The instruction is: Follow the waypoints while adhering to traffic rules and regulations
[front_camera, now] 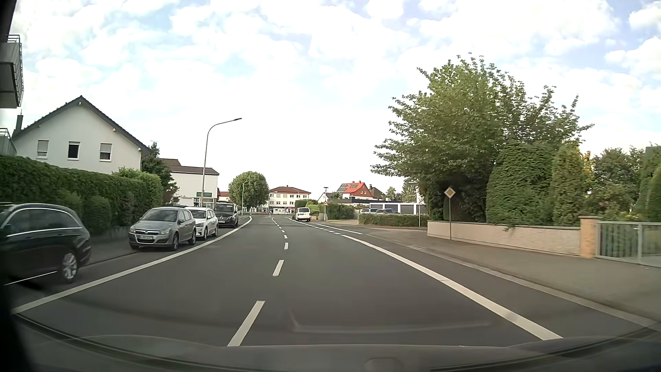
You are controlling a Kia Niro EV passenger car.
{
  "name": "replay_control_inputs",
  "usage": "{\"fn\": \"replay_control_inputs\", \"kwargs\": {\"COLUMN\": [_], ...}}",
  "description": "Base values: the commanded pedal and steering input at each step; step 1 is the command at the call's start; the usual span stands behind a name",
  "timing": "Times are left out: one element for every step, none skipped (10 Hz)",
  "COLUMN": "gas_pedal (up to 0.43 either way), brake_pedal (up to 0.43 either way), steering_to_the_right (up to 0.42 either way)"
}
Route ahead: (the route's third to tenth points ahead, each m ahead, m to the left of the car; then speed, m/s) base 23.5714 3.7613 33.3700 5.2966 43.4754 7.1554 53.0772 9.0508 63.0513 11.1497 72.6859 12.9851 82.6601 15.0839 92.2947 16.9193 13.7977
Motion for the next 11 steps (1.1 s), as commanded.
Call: {"fn": "replay_control_inputs", "kwargs": {"gas_pedal": [0.059,0.059,0.059,0.059,0.059,0.059,0.059,0.059,0.059,0.059,0.059], "brake_pedal": [0.030,0.030,0.030,0.030,0.030,0.030,0.030,0.030,0.030,0.030,0.030], "steering_to_the_right": [-0.039,-0.039,-0.039,-0.039,-0.039,-0.039,-0.038,-0.036,-0.036,-0.036,-0.035]}}
